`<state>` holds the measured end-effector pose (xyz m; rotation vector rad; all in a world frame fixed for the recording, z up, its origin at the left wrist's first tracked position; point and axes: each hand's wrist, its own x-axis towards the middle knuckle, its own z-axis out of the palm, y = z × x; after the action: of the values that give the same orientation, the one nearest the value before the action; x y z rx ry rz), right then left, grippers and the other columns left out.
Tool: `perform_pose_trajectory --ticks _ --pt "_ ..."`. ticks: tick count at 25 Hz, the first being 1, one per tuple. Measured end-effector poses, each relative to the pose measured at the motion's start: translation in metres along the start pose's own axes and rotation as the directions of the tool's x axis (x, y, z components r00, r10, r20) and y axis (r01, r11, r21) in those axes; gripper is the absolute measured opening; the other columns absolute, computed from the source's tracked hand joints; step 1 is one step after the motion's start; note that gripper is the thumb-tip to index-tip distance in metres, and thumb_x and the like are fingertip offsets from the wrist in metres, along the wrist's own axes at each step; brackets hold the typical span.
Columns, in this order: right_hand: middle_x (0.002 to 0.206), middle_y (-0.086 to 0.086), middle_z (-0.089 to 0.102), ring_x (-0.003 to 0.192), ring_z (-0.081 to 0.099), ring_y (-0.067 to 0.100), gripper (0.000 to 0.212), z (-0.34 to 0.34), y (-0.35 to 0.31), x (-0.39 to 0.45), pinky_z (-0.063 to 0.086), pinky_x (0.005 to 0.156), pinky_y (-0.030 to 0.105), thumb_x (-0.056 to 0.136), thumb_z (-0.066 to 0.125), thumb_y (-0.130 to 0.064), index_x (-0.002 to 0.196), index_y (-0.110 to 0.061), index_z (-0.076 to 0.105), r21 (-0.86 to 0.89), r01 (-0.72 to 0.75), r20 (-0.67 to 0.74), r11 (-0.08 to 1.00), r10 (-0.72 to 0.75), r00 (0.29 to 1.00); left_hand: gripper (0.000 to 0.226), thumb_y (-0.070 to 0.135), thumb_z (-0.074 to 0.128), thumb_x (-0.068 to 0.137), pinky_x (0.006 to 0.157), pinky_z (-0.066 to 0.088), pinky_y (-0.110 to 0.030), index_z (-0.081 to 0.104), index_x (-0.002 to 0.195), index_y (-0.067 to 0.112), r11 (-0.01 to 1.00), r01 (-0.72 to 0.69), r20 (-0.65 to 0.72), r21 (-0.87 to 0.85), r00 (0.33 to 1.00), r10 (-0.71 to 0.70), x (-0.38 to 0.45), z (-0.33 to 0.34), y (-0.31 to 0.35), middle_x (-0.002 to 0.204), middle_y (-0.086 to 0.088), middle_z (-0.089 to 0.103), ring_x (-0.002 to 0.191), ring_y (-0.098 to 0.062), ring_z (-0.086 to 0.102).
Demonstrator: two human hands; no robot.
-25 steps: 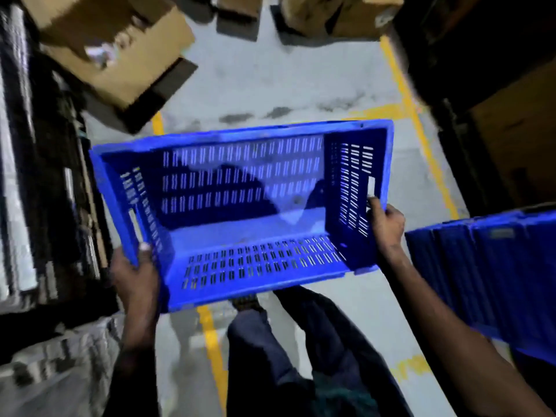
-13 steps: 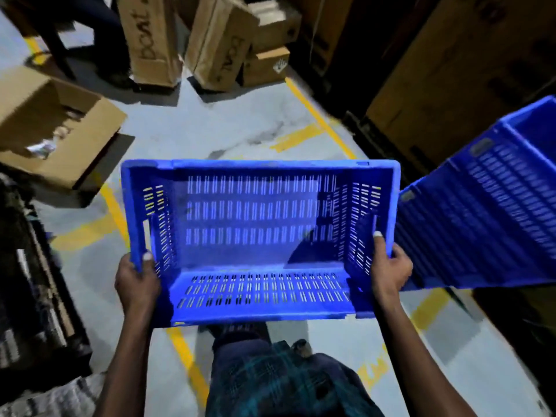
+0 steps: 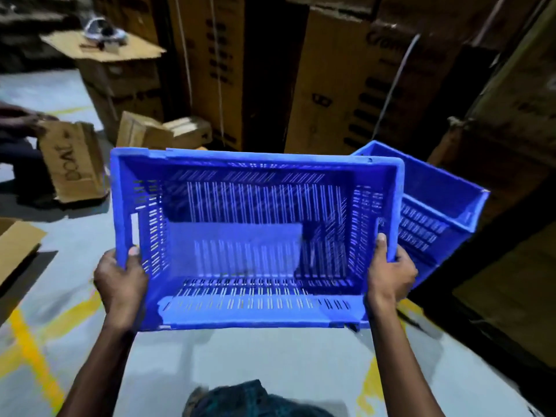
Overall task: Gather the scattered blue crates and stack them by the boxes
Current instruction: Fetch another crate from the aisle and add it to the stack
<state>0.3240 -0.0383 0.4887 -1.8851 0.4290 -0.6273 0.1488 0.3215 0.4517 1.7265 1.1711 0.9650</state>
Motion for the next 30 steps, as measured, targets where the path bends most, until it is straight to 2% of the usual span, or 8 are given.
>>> perform_pose_trajectory --ticks 2,6,11,15,18,20,23,30 --pt "0.058 0.001 0.048 0.055 0.046 0.022 0.049 -0.007 -0.002 0.027 0.036 0.05 0.035 0.087 0.057 -0.061 0.071 -0.014 0.057 0.007 -0.005 -0.07 1.0 0.005 0.998 0.026 0.025 0.055 0.096 0.07 0.04 -0.041 0.063 0.096 0.0 0.999 -0.043 0.05 -0.028 0.998 0.045 0.004 0.023 0.03 0.087 -0.029 0.062 0.077 -0.039 0.058" --pt "0.062 0.006 0.058 0.06 0.058 0.03 0.055 -0.019 -0.005 0.077 0.046 0.058 0.036 0.084 0.055 -0.068 0.083 -0.014 0.067 0.05 -0.07 -0.223 0.996 0.079 0.972 0.025 0.027 0.055 0.097 0.072 0.045 -0.045 0.065 0.1 0.005 0.968 -0.227 0.098 -0.11 0.966 0.238 0.02 0.089 0.11 0.093 -0.028 0.066 0.084 -0.041 0.063" --pt "0.065 0.005 0.064 0.063 0.061 0.031 0.055 -0.02 -0.01 0.137 0.05 0.061 0.036 0.082 0.054 -0.07 0.083 -0.017 0.067 0.042 -0.14 -0.384 0.989 0.145 0.912 0.041 0.057 0.047 0.088 0.067 0.052 -0.052 0.056 0.094 0.017 0.937 -0.29 0.238 -0.195 0.913 0.332 0.062 0.22 0.16 0.084 -0.02 0.064 0.08 -0.044 0.064" --pt "0.072 0.004 0.069 0.07 0.066 0.032 0.056 -0.006 -0.013 0.195 0.052 0.065 0.037 0.08 0.053 -0.071 0.094 -0.02 0.072 0.055 -0.123 -0.532 0.991 0.134 0.836 0.031 0.041 0.051 0.094 0.067 0.045 -0.046 0.057 0.091 0.011 0.9 -0.313 0.359 -0.303 0.837 0.412 0.053 0.31 0.215 0.08 -0.021 0.061 0.075 -0.04 0.059" --pt "0.067 0.003 0.059 0.069 0.063 0.031 0.053 0.006 -0.023 0.224 0.05 0.066 0.036 0.081 0.057 -0.066 0.093 -0.017 0.073 -0.021 -0.199 -0.589 0.98 0.149 0.794 0.028 0.026 0.052 0.099 0.068 0.037 -0.041 0.06 0.094 0.0 0.898 -0.354 0.443 -0.263 0.782 0.438 0.062 0.359 0.236 0.083 -0.025 0.059 0.076 -0.037 0.055" --pt "0.07 0.008 0.063 0.07 0.064 0.029 0.049 0.015 -0.031 0.245 0.051 0.07 0.037 0.081 0.06 -0.062 0.096 -0.018 0.074 -0.022 -0.232 -0.638 0.972 0.165 0.752 0.032 0.032 0.052 0.096 0.069 0.04 -0.042 0.062 0.096 0.001 0.884 -0.347 0.485 -0.313 0.742 0.463 0.07 0.396 0.257 0.084 -0.027 0.063 0.078 -0.041 0.059" --pt "0.091 0.012 0.074 0.087 0.069 0.036 0.047 0.023 -0.044 0.277 0.053 0.078 0.04 0.081 0.061 -0.06 0.107 -0.023 0.074 -0.087 -0.279 -0.677 0.956 0.149 0.721 0.039 0.043 0.048 0.089 0.068 0.045 -0.041 0.064 0.094 0.007 0.868 -0.361 0.532 -0.341 0.688 0.494 0.084 0.45 0.291 0.08 -0.02 0.065 0.077 -0.041 0.063" --pt "0.096 0.015 0.074 0.091 0.068 0.039 0.044 0.035 -0.039 0.379 0.051 0.076 0.038 0.081 0.06 -0.06 0.104 -0.024 0.074 -0.215 -0.323 -0.636 0.922 0.119 0.763 0.038 0.044 0.053 0.087 0.062 0.048 -0.041 0.067 0.084 0.009 0.871 -0.384 0.619 -0.305 0.615 0.488 0.079 0.542 0.339 0.071 -0.018 0.065 0.07 -0.04 0.065"
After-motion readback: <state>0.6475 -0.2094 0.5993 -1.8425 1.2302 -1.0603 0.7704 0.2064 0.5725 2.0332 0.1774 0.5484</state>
